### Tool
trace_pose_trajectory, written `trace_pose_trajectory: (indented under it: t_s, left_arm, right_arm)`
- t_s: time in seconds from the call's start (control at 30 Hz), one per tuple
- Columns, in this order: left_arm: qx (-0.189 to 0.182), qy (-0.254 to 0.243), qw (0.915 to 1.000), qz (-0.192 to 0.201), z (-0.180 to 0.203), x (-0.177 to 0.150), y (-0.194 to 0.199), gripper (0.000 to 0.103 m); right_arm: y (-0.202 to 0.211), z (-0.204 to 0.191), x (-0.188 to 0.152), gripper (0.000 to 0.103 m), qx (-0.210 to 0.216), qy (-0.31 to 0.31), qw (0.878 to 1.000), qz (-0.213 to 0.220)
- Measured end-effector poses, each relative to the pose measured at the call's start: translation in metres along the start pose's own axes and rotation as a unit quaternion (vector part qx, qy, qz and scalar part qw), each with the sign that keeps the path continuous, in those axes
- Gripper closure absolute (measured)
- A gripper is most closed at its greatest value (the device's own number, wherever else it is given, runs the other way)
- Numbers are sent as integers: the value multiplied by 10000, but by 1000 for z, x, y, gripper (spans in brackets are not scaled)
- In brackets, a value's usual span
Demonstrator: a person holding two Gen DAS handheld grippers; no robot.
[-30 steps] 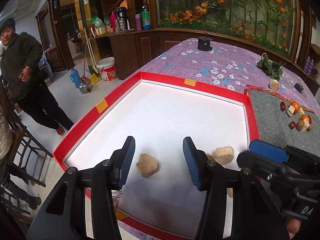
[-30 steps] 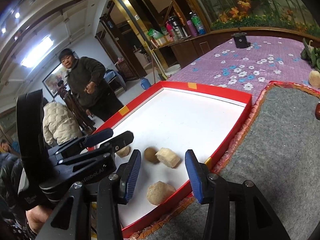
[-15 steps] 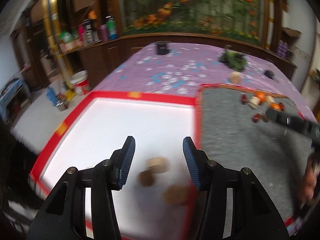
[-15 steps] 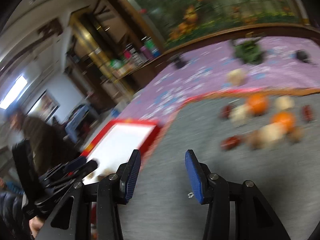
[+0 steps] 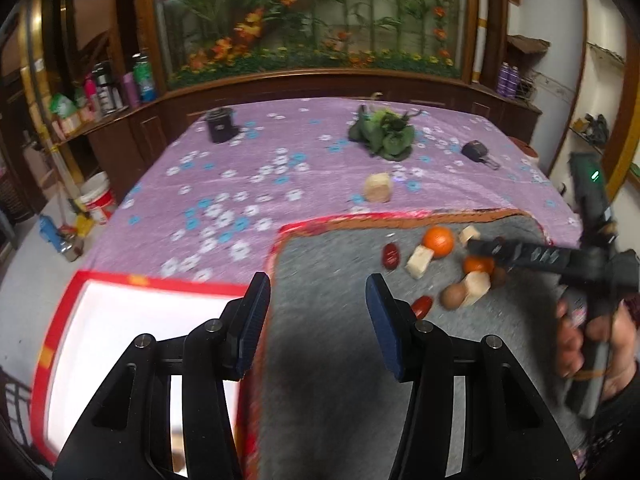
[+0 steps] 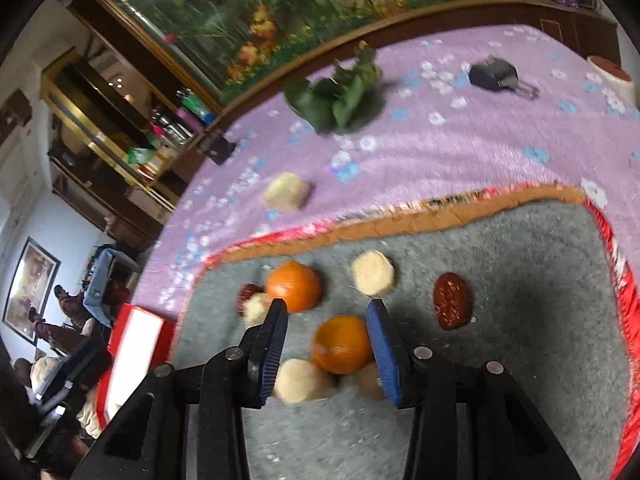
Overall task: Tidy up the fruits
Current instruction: 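Move both open tools back over the fruits on the grey mat, then grasp a mandarin with the right tool while the left tool grasps another mandarin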
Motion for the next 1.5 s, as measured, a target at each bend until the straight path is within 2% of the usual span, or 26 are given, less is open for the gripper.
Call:
trace_pose_trajectory:
  t_s: [0.07,0.23,0.37,0.4,0.53,0.63,0.8,0.87,0.9,0.93,1.17,1.3,1.43,1.5]
  left_arm:
    - [-161,-187,9997,-32,13,8,-11,53]
    - [-560,-701,9958,-197,45,20,-42,53]
    - [-1020,-975,9889,-466,76,23,-67,54]
    - [-1182,-1069,9857,-547,86,22,-73,54]
    - [-1277,-1568,9772,-648,115,22,-92,54]
    - [-1342,-1884,9698,-772,132,16,-104,54]
    - [-1350,-1951,9665,-976,140,2,-122,54]
    - [-1364,-1940,9650,-1122,139,-8,-128,59]
    - [-1371,-1963,9641,-1146,140,-11,-130,67]
    - [-1359,-2011,9629,-1180,140,-16,-132,69]
    - [-1335,-1717,9723,-852,137,-4,-120,70]
    - [-1312,-1337,9816,-384,130,9,-86,70]
    - [-1098,-815,9906,-30,111,14,-50,69]
    - [-759,-593,9952,170,94,14,-31,69]
  right_arm:
    - [-8,7,-11,67,-74,64,9998,-197]
    - [-2,-3,-18,69,-75,804,9964,-255]
    - [-1,1,-19,70,-23,893,9951,-423]
    - [0,3,-20,70,25,853,9951,-504]
    - [5,6,-14,71,388,312,9968,-618]
    - [19,14,2,71,630,-157,9971,-388]
    - [39,43,26,71,554,-971,9937,101]
    - [44,45,30,71,568,-1083,9922,232]
    - [45,43,30,71,588,-1081,9921,260]
    - [46,40,30,71,628,-1071,9919,272]
    - [33,27,28,71,967,-1131,9887,176]
    - [28,27,30,71,1084,-1197,9866,229]
    - [26,23,34,71,1246,-1202,9842,360]
    - [29,19,37,71,1265,-1092,9846,505]
Point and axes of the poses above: each gripper's, at about its wrist camera, not at the fingertips, and y roughly against the way its jaws point, z to its right, x to its top, the point moved 10 cm from there along -y, roughly the way its jaws point, and after that the axes turned 11 degrees about z, right-handed, at the moved point
